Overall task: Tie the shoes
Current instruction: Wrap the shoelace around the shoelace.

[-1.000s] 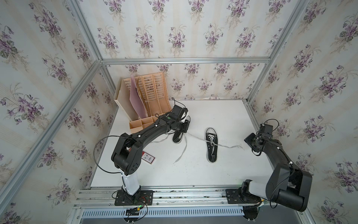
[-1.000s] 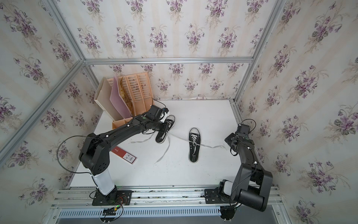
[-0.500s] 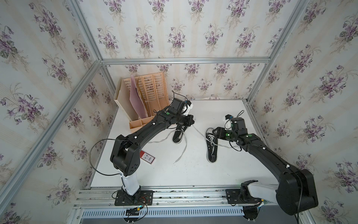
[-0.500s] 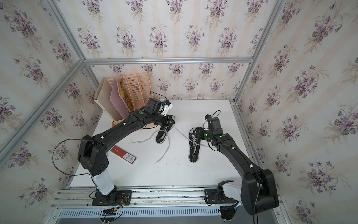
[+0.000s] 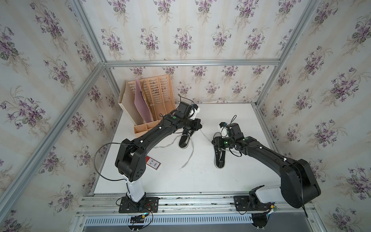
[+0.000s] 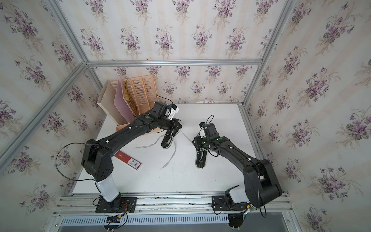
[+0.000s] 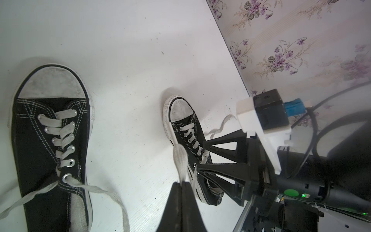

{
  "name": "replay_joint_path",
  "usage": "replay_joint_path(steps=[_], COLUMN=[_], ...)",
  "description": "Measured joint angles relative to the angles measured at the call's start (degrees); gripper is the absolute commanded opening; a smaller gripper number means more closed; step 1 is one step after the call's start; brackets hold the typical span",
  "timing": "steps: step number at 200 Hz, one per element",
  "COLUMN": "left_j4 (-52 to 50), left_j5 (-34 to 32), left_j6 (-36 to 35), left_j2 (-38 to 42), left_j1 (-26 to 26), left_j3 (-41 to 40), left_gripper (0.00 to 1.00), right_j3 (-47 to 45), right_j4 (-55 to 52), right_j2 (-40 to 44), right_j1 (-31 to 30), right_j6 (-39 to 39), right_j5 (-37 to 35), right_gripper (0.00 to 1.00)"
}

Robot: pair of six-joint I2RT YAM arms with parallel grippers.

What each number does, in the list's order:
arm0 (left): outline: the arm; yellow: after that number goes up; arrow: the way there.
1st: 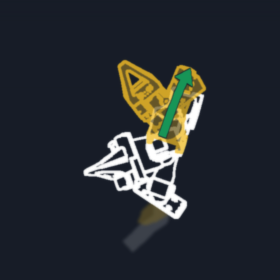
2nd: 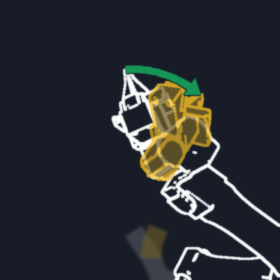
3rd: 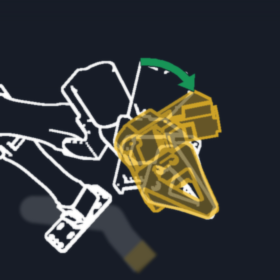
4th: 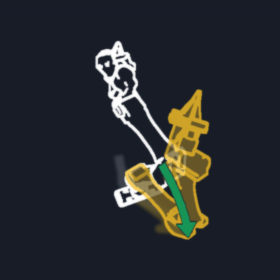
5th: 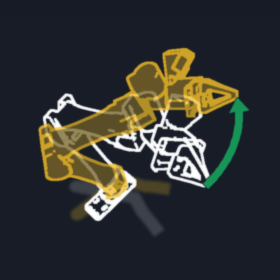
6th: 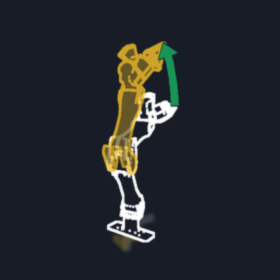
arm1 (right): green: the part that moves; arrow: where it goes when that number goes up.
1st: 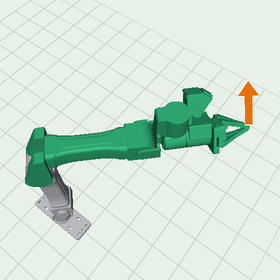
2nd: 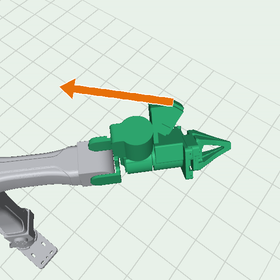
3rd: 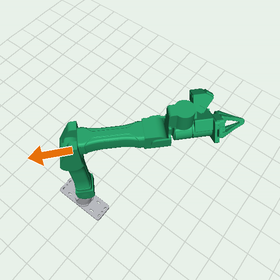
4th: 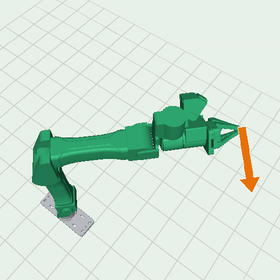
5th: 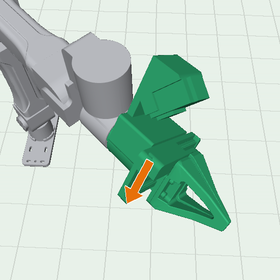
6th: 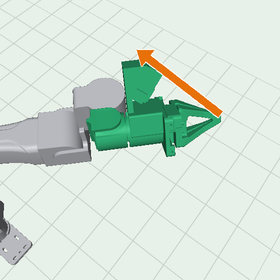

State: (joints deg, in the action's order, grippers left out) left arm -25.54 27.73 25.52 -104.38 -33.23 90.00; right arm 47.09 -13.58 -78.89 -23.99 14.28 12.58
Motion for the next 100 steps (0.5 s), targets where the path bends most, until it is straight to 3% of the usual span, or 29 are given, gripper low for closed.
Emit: replay_joint_path(steps=[36, 100], left_j4=[-0.31, -0.70], left_j5=[-1.31, -1.81], left_j6=[0.44, 0.81], left_j2=[-1.27, -2.05], left_j1=[0.39, 0.94], left_j3=[0.66, 2.03], left_gripper=[0.03, 0.03], right_j3=[-0.50, -1.99], right_j4=[-0.61, -1.51], right_j2=[3.63, 0.96], right_j1=[0.00, -0.07], right_j6=[-0.72, -0.81], right_j5=[-0.81, 0.57], right_gripper=[0.47, 0.37])
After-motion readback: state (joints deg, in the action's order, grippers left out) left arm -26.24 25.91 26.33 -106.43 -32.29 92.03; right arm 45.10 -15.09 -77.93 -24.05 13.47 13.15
